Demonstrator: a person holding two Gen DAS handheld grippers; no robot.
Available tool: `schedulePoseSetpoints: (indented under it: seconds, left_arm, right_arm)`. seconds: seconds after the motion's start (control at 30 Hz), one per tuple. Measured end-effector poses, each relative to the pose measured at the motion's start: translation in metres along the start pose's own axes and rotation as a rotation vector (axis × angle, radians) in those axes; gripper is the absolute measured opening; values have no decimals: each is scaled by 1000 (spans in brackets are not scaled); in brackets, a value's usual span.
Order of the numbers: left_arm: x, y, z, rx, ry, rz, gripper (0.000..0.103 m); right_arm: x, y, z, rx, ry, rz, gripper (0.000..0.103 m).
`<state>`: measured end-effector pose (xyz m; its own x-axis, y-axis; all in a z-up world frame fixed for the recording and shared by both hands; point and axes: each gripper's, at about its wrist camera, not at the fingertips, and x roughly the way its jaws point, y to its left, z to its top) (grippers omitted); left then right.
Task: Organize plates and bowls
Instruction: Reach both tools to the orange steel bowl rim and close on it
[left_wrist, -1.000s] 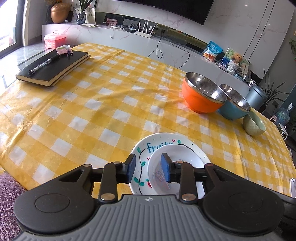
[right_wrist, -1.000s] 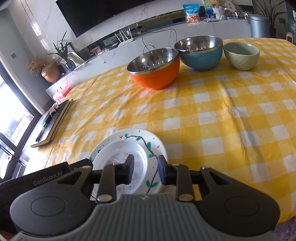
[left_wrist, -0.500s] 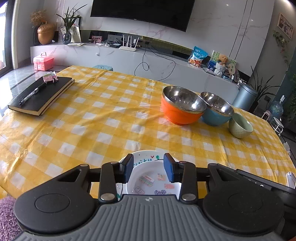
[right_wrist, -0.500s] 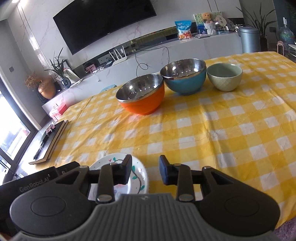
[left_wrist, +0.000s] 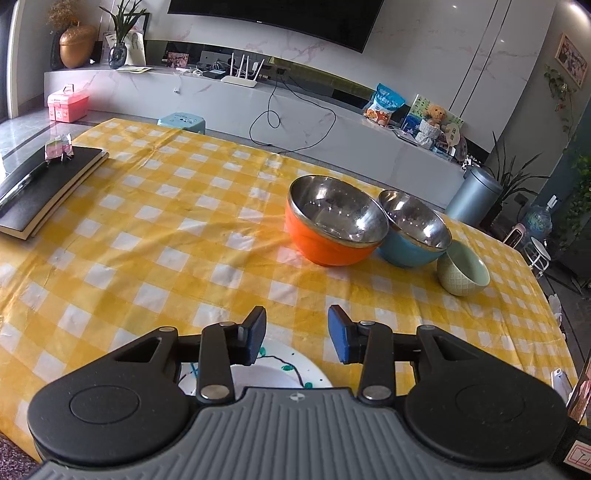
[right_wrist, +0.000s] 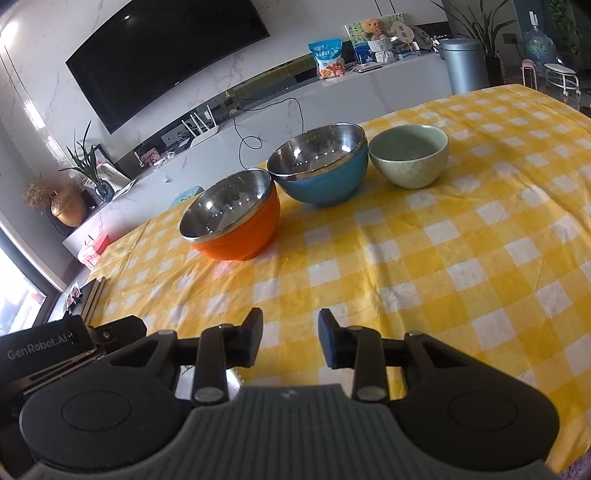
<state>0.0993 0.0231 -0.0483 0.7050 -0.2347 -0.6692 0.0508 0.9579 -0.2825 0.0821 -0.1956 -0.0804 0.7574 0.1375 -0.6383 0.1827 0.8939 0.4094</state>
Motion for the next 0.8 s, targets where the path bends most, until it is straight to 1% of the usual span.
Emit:
schedulePoseSetpoints:
  seconds: [0.23, 0.47, 0.67, 0.8]
  left_arm:
    - [21, -9, 20, -9, -4, -11, 46]
    - [42, -14, 44, -36, -29, -33, 46]
    - [63, -14, 61, -53, -40, -38, 46]
    - [82, -13, 71, -56, -31, -29, 46]
  right_arm:
    - [20, -1, 18, 23, -3, -4, 33]
    - [37, 6, 42, 33, -32, 12, 33]
    - [53, 11, 61, 55, -63, 10, 33]
    - [70, 16, 74, 64, -62, 13, 33]
